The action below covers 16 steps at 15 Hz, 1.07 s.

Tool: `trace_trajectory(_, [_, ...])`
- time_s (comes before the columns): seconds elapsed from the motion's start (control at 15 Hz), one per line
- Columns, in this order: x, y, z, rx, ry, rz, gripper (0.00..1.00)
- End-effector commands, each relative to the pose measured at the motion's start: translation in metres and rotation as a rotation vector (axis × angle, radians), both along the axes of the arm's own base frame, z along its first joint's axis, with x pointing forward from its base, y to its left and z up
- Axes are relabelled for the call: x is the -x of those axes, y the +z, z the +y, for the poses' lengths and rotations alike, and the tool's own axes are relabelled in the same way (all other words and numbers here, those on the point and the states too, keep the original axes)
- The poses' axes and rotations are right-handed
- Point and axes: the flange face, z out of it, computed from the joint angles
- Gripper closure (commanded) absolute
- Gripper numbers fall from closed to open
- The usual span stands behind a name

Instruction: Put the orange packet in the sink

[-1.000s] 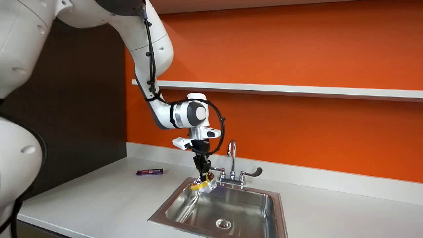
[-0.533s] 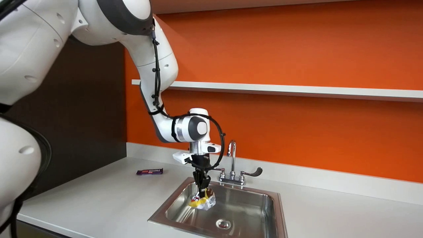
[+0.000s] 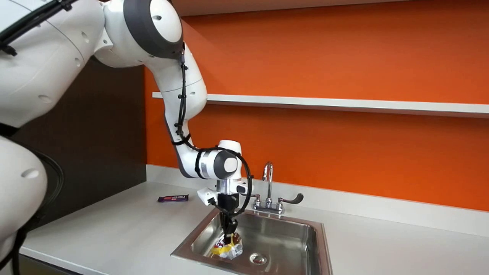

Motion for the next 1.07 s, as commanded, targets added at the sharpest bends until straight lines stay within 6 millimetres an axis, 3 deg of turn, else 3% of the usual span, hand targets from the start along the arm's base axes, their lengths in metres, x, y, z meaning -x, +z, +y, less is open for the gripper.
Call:
trace_trajectory(0.0, [-0.001, -0.013, -0.005, -0.043, -0.037, -0.042, 1.00])
trace_trajectory(0.67, [0.011, -0.051, -0.011, -0.056, -0.098, -0.056, 1.00])
trace_trajectory(1.0, [0.013, -0.055, -0.013, -0.053, -0.106, -0.050, 1.00])
